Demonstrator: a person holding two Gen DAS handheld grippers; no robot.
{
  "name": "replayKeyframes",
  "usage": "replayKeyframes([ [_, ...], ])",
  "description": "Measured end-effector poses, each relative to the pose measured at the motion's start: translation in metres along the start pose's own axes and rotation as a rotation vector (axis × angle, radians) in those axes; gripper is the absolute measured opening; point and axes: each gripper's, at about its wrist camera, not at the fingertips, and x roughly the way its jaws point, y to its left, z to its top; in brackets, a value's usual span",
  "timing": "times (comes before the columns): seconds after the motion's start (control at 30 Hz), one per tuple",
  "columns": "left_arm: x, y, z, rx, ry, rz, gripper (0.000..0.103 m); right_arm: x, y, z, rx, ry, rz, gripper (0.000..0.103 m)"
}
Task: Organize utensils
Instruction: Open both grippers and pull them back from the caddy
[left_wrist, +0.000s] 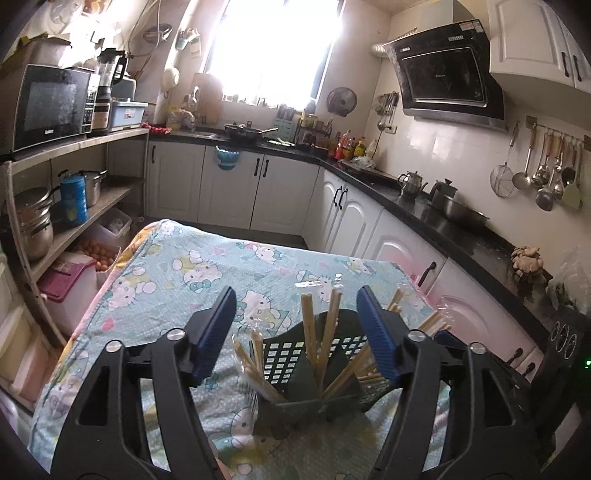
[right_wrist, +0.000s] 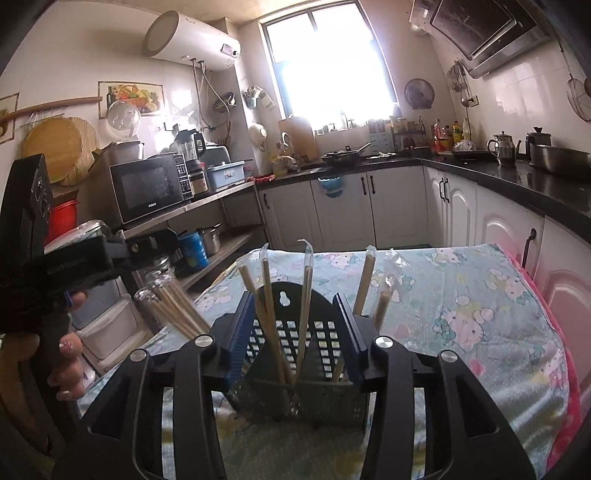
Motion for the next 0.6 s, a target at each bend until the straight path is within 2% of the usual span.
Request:
replayKeyframes([
  [0.03, -0.004, -0.001, -0.001, 0.002, -0.003, -0.002, 0.065, -0.005, 0.001, -0.001, -0.003, 0.003, 0.0, 0.044],
  [0.1, -0.011, -0.005, -0.003, 0.013, -0.006, -0.005, 0.07, -0.011, 0.002, -0.003, -0.006, 0.004, -0.005, 0.053],
  [0.17, -0.016, -0.008, -0.007, 0.023, -0.005, -0.004, 0.08, -0.019, 0.004, -0.005, -0.01, 0.008, -0.009, 0.059],
  [0.27, -0.023, -0.01, -0.014, 0.028, 0.0, -0.003, 0.088, -0.029, 0.006, -0.009, -0.017, 0.011, -0.012, 0.067],
  [0.4, -0.03, -0.009, -0.026, 0.024, 0.019, 0.007, 0.091, -0.042, 0.008, -0.017, -0.021, 0.019, -0.021, 0.083],
  [0.5, -0.036, -0.008, -0.035, 0.022, 0.028, 0.013, 0.091, -0.05, 0.009, -0.022, -0.022, 0.02, -0.032, 0.09],
  [0.6, -0.042, -0.007, -0.045, 0.02, 0.041, 0.014, 0.091, -0.058, 0.01, -0.029, -0.021, 0.023, -0.041, 0.093],
])
